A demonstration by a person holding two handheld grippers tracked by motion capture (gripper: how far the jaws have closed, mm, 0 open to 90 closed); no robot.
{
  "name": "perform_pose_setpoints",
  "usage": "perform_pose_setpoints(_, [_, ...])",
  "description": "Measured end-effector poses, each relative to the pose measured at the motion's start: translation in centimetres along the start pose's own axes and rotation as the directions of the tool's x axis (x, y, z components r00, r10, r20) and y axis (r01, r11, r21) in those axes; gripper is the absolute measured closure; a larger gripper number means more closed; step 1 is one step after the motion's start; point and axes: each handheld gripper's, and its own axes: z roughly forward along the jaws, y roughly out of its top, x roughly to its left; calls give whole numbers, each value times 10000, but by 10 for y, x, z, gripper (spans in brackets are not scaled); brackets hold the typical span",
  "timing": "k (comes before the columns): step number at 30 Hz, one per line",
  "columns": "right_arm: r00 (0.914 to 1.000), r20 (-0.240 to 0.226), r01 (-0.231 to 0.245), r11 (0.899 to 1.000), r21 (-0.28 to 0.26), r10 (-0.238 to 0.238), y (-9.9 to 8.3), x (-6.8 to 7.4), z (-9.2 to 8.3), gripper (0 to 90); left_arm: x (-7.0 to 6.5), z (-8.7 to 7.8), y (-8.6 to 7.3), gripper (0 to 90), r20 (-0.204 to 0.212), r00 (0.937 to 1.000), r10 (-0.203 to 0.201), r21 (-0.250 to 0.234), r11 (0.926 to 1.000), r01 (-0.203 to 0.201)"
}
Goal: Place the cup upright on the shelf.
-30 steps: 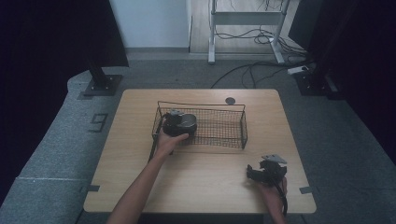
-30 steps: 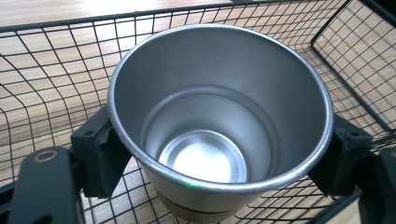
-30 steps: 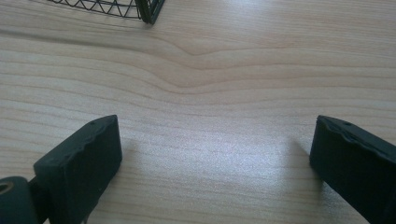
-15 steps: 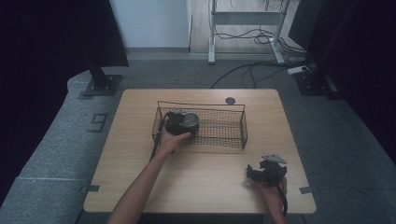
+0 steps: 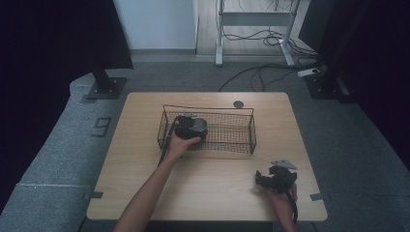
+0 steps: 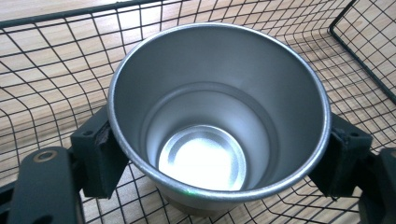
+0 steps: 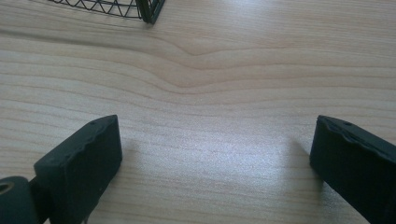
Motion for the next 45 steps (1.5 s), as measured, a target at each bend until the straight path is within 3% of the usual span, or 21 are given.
perform_pose_setpoints(7, [10000, 1, -12, 10000, 5, 12, 0, 0, 0, 22, 0, -1, 0, 152, -6, 10000, 26, 305, 9995, -25])
perform_pose_setpoints(11, [10000, 1, -3, 10000, 2, 3, 0, 0, 0, 22, -2, -2, 0, 142, -52, 10000, 66, 238, 9997, -64])
perform_pose_setpoints(18, [10000, 2, -3, 10000, 2, 3, 0, 0, 0, 23, -5, -15, 5, 89, 8, 10000, 48, -638, 9980, -47])
perform_pose_setpoints(25, [10000, 1, -3, 10000, 3, 3, 0, 0, 0, 22, 0, -32, 6, 86, 156, 9999, 31, -1049, 9945, -14])
perform_pose_setpoints(31, [10000, -2, 3, 10000, 1, -3, 0, 0, 0, 23, 1, -48, -4, 90, 377, 9992, 135, -1471, 9891, -78])
perform_pose_setpoints(35, [10000, 17, -17, 10000, 32, 17, 0, 0, 0, 22, -1, -57, -12, 90, 327, 9974, 647, -1498, 9869, -592])
perform_pose_setpoints(45, [10000, 13, -43, 10000, 13, 42, 0, 0, 0, 23, -4, -85, -37, 99, 968, 9917, 848, -1758, 9822, -668])
